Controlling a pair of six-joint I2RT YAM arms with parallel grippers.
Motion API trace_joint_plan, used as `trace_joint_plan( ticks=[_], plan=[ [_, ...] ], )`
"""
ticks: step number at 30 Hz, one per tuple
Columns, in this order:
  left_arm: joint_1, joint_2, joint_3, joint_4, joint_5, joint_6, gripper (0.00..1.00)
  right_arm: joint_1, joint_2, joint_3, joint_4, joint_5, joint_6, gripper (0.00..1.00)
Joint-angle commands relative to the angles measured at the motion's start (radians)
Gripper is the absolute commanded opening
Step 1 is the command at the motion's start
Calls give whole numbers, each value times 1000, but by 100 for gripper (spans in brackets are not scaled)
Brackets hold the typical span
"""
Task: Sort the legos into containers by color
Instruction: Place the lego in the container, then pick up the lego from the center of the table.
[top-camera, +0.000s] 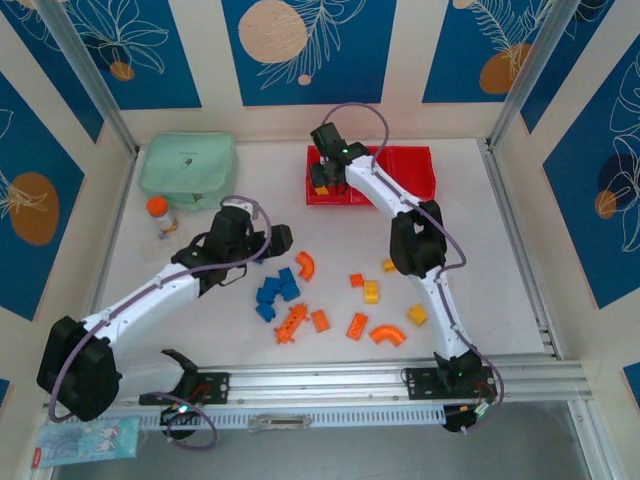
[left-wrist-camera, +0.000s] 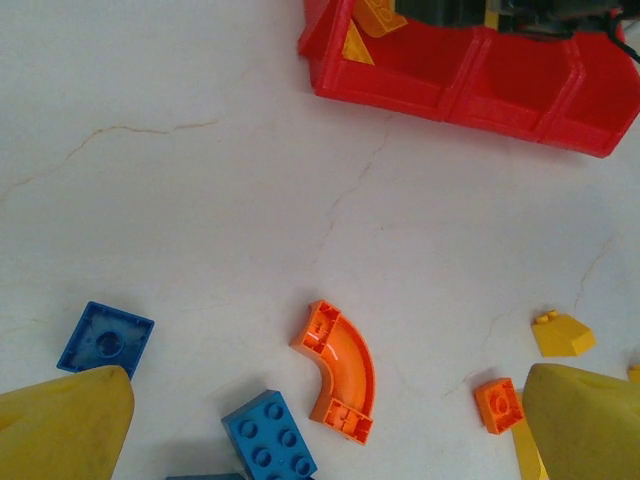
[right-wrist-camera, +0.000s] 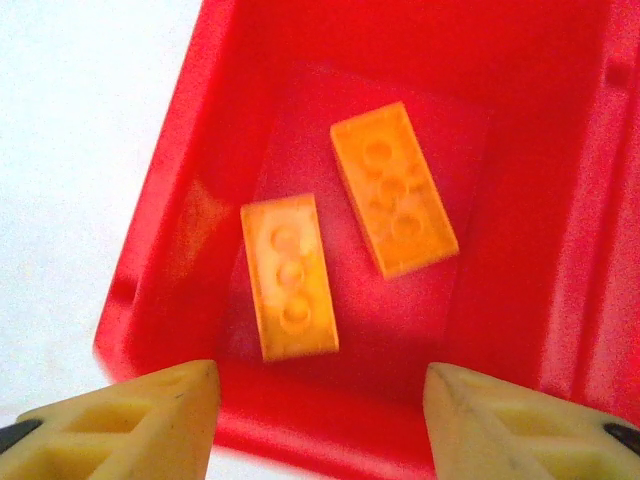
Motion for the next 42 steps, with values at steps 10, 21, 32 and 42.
trace_joint_plan(
  ticks=[10,21,32,42],
  plan=[
    [-43,-65,-17,-59,97,3,99,-2,-465,-513,56,-82,104,64],
    [-175,-83,-126,62,50,-94,99,-71,-752,-986,91,-84,192,71],
    [-249,-28,-142,142,5,-142,99,-154,-788,-1183,116,-151,225,75],
    [-265,20,-136,163,2,-165,99,-122,-727,-1200,118,-151,216,72]
  ],
)
